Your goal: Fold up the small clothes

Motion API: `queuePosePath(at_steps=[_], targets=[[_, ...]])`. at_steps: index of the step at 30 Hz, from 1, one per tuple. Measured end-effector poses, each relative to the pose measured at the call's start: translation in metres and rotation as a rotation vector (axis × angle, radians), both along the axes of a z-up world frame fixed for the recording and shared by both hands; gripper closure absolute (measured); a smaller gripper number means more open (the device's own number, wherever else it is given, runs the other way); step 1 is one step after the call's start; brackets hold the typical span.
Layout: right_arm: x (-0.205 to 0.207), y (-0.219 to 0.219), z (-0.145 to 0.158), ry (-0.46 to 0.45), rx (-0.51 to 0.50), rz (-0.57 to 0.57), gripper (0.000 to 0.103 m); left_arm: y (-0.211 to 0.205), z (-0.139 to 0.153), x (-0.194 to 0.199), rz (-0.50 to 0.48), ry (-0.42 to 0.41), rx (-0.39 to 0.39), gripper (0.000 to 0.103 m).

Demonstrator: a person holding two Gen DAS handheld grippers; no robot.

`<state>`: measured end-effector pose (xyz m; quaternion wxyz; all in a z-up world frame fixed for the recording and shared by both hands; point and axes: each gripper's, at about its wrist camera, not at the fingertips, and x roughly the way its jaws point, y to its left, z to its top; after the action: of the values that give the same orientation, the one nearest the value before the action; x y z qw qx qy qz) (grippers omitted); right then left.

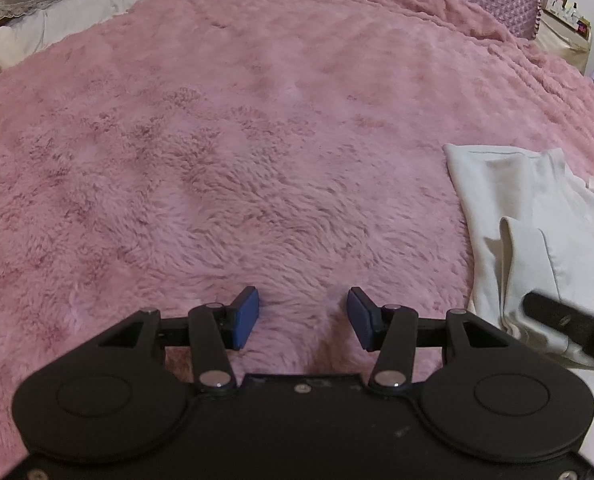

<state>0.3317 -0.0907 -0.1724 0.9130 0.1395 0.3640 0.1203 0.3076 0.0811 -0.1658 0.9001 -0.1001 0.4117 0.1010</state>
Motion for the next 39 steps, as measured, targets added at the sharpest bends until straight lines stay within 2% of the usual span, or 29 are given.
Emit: queuePosePath(at_steps=[3, 5, 7, 9, 11, 16, 19, 20, 24, 26, 28, 31, 37, 39], targets=[[-0.003, -0.004, 0.014, -0.049, -0.019, -0.046, 0.103, 0.0, 0.001, 0.0, 0.0, -0.003, 0.001, 0.052], [0.003, -0.006, 0.011, -0.037, -0.042, -0.076, 0.103, 0.0, 0.0, 0.0, -0.001, 0.0, 0.0, 0.052], [0.011, -0.007, 0.003, 0.004, -0.061, -0.103, 0.103, 0.0, -0.001, 0.0, -0.001, 0.003, 0.001, 0.052], [0.024, -0.006, -0.016, 0.09, -0.078, -0.111, 0.103, 0.0, -0.001, 0.001, -0.002, 0.001, 0.001, 0.052], [0.03, -0.006, -0.03, 0.116, -0.077, -0.11, 0.103, 0.0, -0.003, 0.003, -0.005, 0.006, 0.002, 0.052], [0.022, -0.017, -0.015, 0.075, -0.02, -0.078, 0.103, 0.0, -0.003, 0.004, -0.004, 0.009, 0.004, 0.052], [0.016, -0.031, -0.006, 0.03, -0.053, -0.118, 0.103, -0.001, -0.003, 0.004, -0.001, 0.009, 0.008, 0.051], [0.017, -0.035, -0.006, 0.026, -0.063, -0.134, 0.102, -0.002, -0.003, 0.004, -0.001, 0.008, 0.01, 0.051], [0.031, -0.038, -0.031, 0.103, -0.048, -0.127, 0.102, -0.006, -0.006, 0.005, -0.01, 0.01, 0.028, 0.051], [0.029, -0.033, -0.034, 0.076, -0.084, -0.11, 0.102, -0.007, -0.007, 0.006, -0.012, 0.011, 0.035, 0.051], [0.023, -0.037, -0.028, 0.049, -0.065, -0.103, 0.102, -0.01, -0.007, 0.007, -0.011, 0.01, 0.044, 0.051], [0.012, -0.06, -0.014, 0.024, -0.072, -0.121, 0.102, -0.018, -0.002, 0.011, -0.006, 0.003, 0.052, 0.051], [0.0, -0.135, 0.002, 0.021, -0.21, -0.248, 0.101, -0.032, -0.005, 0.023, -0.014, 0.018, 0.083, 0.05], [-0.002, -0.167, 0.006, 0.019, -0.262, -0.322, 0.093, -0.03, -0.007, 0.024, 0.004, 0.022, 0.068, 0.05]])
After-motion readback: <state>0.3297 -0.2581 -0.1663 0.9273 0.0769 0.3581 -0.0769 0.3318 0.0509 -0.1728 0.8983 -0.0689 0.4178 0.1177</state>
